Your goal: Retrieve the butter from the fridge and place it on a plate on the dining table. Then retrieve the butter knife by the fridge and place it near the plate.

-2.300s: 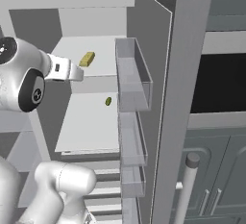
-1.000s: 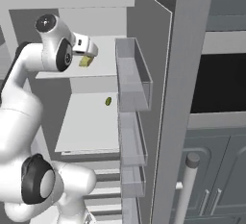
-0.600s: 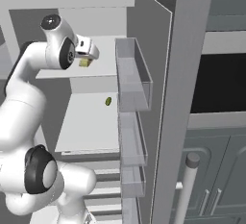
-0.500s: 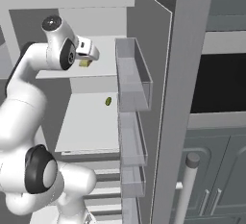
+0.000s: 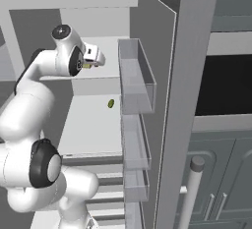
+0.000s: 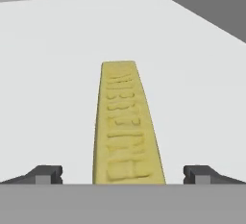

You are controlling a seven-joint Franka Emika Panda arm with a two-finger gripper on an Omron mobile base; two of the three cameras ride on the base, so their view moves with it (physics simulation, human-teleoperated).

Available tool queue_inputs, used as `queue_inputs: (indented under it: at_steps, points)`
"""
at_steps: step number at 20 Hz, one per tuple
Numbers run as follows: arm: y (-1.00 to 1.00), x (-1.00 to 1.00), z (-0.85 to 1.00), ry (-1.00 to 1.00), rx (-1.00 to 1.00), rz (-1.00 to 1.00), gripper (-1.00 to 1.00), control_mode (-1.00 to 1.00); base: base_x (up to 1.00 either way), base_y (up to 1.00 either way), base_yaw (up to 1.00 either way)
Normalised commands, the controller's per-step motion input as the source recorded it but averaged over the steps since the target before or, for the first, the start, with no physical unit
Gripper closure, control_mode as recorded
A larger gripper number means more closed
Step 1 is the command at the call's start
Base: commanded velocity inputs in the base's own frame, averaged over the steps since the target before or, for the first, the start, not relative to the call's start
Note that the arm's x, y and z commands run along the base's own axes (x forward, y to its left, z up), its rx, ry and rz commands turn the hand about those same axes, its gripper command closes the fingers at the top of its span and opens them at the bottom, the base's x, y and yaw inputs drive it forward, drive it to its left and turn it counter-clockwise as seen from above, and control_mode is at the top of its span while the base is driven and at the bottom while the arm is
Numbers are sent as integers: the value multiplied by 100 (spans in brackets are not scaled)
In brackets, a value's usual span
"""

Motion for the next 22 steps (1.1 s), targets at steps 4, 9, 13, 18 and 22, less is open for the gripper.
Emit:
queue_inputs:
  at_steps: [4, 9, 13, 18, 22]
  points:
    - [0, 38, -9, 1, 0, 0, -100, -100, 0, 0, 0]
    - [0, 26, -3, 2, 0, 0, -100, -100, 0, 0, 0]
    - [0, 19, -1, 0, 0, 0, 100, -100, 0, 0, 0]
    - [0, 13, -4, 0, 0, 0, 100, -100, 0, 0, 0]
    - [0, 3, 0, 0, 0, 0, 100, -100, 0, 0, 0]
